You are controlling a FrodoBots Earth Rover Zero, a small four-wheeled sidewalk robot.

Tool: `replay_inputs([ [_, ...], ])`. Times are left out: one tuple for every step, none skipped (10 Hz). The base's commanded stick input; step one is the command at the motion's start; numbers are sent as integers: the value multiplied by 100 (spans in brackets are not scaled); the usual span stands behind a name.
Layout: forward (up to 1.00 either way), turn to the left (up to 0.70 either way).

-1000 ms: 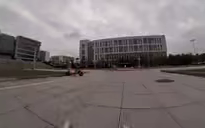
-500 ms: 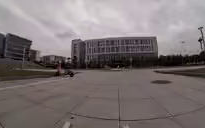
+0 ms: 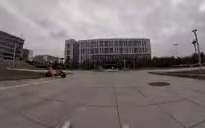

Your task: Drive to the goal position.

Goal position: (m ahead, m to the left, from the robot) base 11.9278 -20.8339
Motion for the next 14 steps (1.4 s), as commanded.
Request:
replay_inputs([
  [70, -6],
  [70, -2],
  [70, 0],
  [70, 0],
  [70, 0],
  [70, 0],
  [70, 0],
  [70, 0],
  [70, -17],
  [70, -18],
  [70, -9],
  [70, -1],
  [70, 0],
  [70, 0],
])
